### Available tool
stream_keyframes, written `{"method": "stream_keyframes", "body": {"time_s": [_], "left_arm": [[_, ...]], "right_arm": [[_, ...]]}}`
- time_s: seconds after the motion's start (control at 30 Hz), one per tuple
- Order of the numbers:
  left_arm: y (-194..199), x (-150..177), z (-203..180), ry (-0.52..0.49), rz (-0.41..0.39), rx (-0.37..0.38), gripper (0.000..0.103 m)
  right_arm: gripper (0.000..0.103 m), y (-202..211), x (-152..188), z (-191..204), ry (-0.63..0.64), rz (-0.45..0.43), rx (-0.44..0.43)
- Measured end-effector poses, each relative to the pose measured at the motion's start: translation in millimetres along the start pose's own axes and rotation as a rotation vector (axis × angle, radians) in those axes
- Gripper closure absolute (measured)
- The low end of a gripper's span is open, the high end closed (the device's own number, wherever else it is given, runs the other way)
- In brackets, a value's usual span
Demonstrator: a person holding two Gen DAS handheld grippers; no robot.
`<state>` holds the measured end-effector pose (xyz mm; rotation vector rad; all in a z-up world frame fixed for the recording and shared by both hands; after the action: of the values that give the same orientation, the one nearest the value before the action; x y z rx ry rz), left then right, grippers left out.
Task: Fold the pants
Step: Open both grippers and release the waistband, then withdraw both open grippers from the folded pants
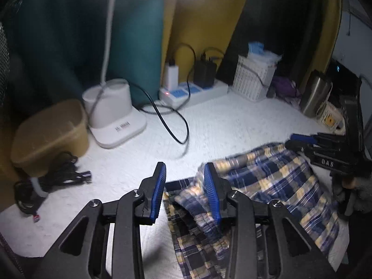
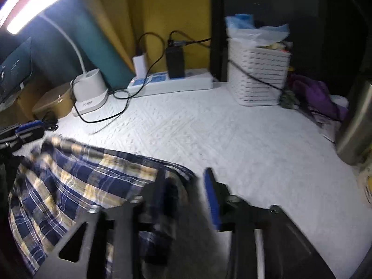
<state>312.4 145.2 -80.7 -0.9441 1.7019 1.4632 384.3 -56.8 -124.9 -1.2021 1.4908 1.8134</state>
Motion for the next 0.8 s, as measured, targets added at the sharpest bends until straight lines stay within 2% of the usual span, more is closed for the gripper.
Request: {"method": "stream_keyframes", "body": {"time_s": [0.03,0.07,0.2,0.27,0.33,0.47,0.53,0.6,0.8], "left_arm": [[6,-3,2,0.004,-0.015,-0.024,0.069],[10,-5,4,0.008,-0.022,-0.032,0.069],[25,-2,-2,0.018,-0.011,0.004,0.068],[27,7,-13,0.007,0.021,0.043,0.062],[21,24,-25,-0.010,0.087,0.079,0.058],[5,51,-28,-0.041,0.175,0.052,0.057],[-2,58,-20,-0.022,0.189,0.044,0.051],[-5,59,-16,-0.016,0.191,0.034,0.045],[-1,46,-17,-0.069,0.156,-0.032,0.044]], "right_arm": [[0.039,5,1,-3,-0.015,-0.002,0.000],[0.031,11,4,-6,-0.035,-0.004,-0.008],[0.031,33,16,-6,-0.068,0.005,-0.013],[0.031,39,23,0,-0.070,0.020,-0.021],[0.031,43,34,10,-0.045,0.041,-0.022],[0.031,41,59,21,-0.002,0.090,0.007],[0.031,40,67,19,0.024,0.099,0.044],[0.031,41,71,16,0.028,0.096,0.070],[0.031,58,73,1,-0.002,0.116,0.129]]}}
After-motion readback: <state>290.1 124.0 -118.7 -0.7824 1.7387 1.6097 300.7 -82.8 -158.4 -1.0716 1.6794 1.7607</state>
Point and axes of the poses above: each gripper's, at about its wrist camera, not at the fingertips, and y roughly against the way its jaws point, z to its left, x to its underside, the point moved 3 cm from there along -y, roughly the way its jaws point, and after that the axes turned 14 degrees about -z, right-handed, at the moved point
